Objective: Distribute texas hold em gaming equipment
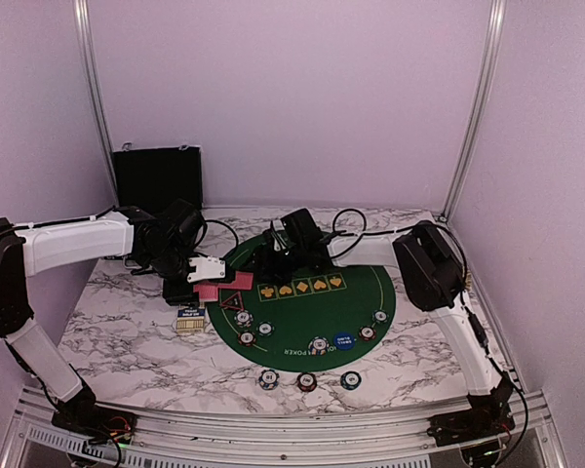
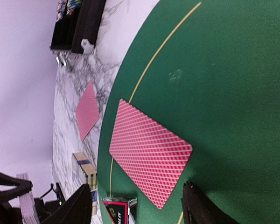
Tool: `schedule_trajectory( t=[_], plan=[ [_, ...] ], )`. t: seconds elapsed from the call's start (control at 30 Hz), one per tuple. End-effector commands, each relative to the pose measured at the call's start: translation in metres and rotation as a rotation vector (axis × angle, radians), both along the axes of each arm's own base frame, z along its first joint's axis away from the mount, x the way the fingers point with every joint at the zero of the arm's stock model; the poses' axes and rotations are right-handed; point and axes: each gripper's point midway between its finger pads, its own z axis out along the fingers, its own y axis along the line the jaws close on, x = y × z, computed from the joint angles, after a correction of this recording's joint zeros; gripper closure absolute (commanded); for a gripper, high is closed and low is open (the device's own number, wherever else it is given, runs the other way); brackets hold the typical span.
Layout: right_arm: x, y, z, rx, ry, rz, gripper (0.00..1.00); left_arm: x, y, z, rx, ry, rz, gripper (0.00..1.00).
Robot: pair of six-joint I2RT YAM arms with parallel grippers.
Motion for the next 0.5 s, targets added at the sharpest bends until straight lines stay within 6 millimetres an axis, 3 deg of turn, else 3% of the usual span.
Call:
schedule_trajectory(
  t=[0.0,0.2,0.47],
  plan=[
    [0.009,-0.026,0.002,-0.146,-0.05,-0.057,0.29,-0.001,-0.002,0.011,-0.029,-0.006,0.002,0.86],
    [-0.004,-0.031,0.031,-0.092,-0.076,-0.042,0.22,0.0,-0.002,0.013,-0.031,-0.012,0.005,0.86],
    [-0.06,-0.01,0.074,0.172,0.015,0.073,0.15,0.005,-0.007,0.016,-0.047,-0.011,0.018,0.87]
  ],
)
